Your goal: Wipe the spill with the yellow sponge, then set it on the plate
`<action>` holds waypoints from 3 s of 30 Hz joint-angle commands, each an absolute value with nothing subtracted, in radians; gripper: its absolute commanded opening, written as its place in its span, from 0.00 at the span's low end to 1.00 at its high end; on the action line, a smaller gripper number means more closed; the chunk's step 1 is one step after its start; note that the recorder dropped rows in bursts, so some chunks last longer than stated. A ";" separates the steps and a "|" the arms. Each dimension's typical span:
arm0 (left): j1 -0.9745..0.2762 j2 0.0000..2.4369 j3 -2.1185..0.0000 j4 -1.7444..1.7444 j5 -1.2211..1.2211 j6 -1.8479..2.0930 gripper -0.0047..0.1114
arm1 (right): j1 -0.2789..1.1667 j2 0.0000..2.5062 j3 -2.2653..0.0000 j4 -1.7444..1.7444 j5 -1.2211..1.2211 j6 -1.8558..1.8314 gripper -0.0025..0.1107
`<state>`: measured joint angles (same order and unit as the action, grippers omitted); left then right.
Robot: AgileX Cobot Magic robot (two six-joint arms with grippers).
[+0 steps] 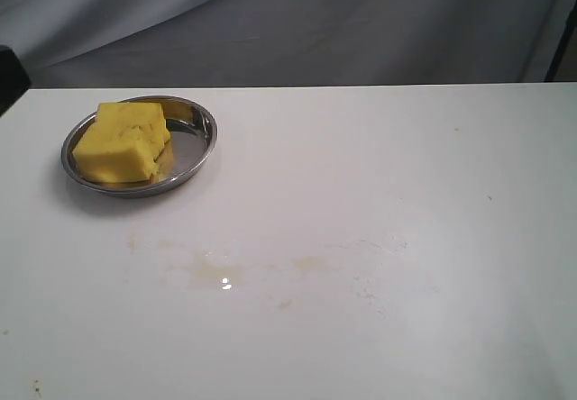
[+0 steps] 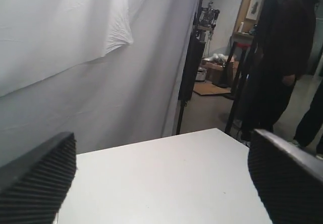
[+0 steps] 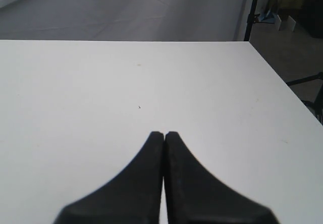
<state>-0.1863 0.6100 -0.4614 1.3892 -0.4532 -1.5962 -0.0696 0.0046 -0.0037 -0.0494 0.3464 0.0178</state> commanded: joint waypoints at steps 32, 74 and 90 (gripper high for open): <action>-0.203 0.463 -0.394 1.551 -0.834 -1.613 0.04 | -0.069 0.000 0.000 -0.045 0.342 0.008 0.02; -0.220 0.000 -0.238 1.513 -0.149 -1.830 0.04 | -0.069 0.000 0.000 -0.045 0.342 0.008 0.02; -0.220 0.000 -0.236 1.159 -0.185 -1.555 0.04 | -0.069 0.000 0.000 -0.045 0.342 0.008 0.02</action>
